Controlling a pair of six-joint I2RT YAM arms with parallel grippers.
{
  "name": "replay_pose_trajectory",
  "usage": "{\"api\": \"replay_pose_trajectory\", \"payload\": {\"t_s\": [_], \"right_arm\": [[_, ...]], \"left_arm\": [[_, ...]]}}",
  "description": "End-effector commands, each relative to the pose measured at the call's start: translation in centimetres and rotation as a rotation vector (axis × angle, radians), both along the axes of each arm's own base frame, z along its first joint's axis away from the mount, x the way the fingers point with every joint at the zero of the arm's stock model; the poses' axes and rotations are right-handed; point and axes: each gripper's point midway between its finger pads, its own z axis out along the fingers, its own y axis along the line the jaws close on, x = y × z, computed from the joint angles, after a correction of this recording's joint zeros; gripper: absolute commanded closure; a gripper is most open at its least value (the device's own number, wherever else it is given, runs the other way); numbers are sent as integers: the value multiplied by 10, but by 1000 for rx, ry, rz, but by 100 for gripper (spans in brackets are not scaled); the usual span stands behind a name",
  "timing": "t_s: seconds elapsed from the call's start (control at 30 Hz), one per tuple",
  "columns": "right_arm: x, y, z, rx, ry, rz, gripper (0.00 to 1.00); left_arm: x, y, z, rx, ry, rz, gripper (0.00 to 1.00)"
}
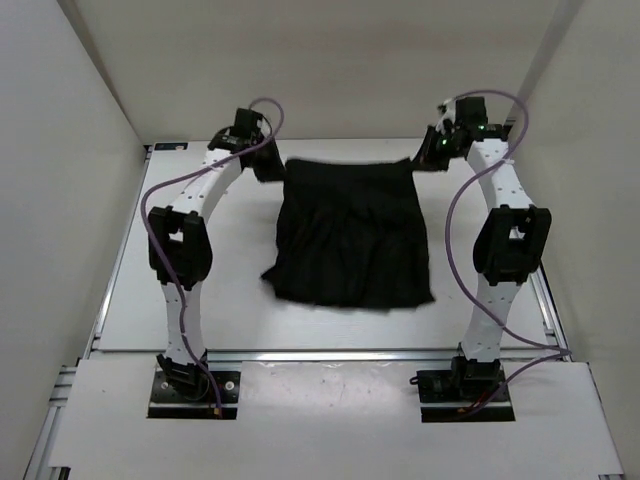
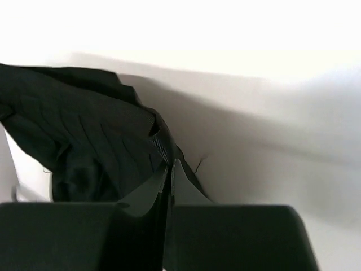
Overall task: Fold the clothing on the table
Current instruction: Flatten the skirt out
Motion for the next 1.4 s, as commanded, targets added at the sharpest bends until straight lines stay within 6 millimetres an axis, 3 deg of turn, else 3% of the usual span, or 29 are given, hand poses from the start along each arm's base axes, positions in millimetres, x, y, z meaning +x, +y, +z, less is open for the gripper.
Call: {"api": "replay_pose_trajectory", "payload": {"t_s": [0.0, 0.07, 0.13, 0.17, 0.2, 0.23, 0.27, 0.3, 0.33, 0.37, 0.4, 0.43, 0.47, 0.53, 0.57, 0.6, 0.63, 0.67, 0.7, 0.73, 0.87, 1.03, 1.13, 1.2, 1.27, 1.33, 1.37], "right_arm": [[54, -47, 137, -29, -381, -153, 100], [54, -57, 187, 7, -521, -159, 100], [34, -62, 225, -46, -632, -167, 100], [27, -65, 215, -68, -621, -165, 99], [12, -61, 218, -72, -653, -148, 100], [-6, -61, 200, -67, -616, -143, 100], [-12, -62, 197, -57, -623, -142, 100], [-29, -59, 174, -54, -572, -134, 100], [-46, -55, 149, -53, -515, -116, 100], [-61, -51, 145, -64, -511, -99, 99], [-78, -46, 106, -60, -408, -76, 99], [-101, -40, 74, -66, -332, -51, 100], [-119, -34, 68, -61, -303, -33, 100], [-176, -21, 4, -43, -98, 10, 100], [-204, -18, -17, -32, -27, 12, 100], [-222, -16, -26, -16, 23, 21, 99], [-247, -14, -39, 8, 84, 9, 94], [-267, -12, -45, 32, 112, 7, 80], [-276, -11, -45, 40, 129, 1, 71], [-286, -11, -40, 44, 125, -12, 71], [-290, -12, -13, 25, 64, -51, 69], [-266, 3, 11, 1, -15, 13, 69], [-248, 15, 0, 35, -9, 41, 68], [-238, 20, -19, 46, 45, 48, 72], [-220, 20, -29, 7, 34, 37, 81], [-214, 19, -42, -34, 62, 38, 98], [-208, 16, -51, -58, 91, 19, 100]], "left_arm": [[64, 13, 161, -197, -399, 86, 100], [59, 22, 215, -394, -492, 72, 100], [54, 32, 253, -439, -596, 79, 100], [48, 36, 270, -428, -631, 72, 100], [45, 40, 261, -399, -608, 81, 100], [37, 41, 268, -399, -627, 68, 100], [25, 39, 256, -406, -595, 48, 100], [13, 38, 232, -409, -540, 46, 100], [4, 32, 187, -394, -448, 51, 100], [-11, 28, 181, -385, -441, 49, 100], [-28, 26, 131, -355, -341, 49, 100], [-44, 20, 125, -352, -337, 39, 99], [-74, 15, 89, -326, -260, 27, 96], [-133, 18, 11, -256, -82, 30, 84], [-154, 14, 4, -232, -67, -4, 76], [-183, 14, -19, -215, -11, -27, 72], [-211, 20, -44, -197, 77, -27, 61], [-227, 23, -46, -211, 99, -36, 53], [-243, 26, -51, -238, 127, -34, 51], [-255, 31, -53, -252, 132, -27, 50], [-245, 53, -29, -269, 52, 66, 49], [-219, 40, -14, -307, 6, 63, 51], [-209, 33, -24, -296, 22, 88, 50], [-202, 33, -34, -262, 22, 117, 50], [-194, 35, -48, -211, 36, 149, 52], [-189, 37, -61, -153, 40, 169, 54], [-184, 35, -62, -145, 23, 163, 56]]}}
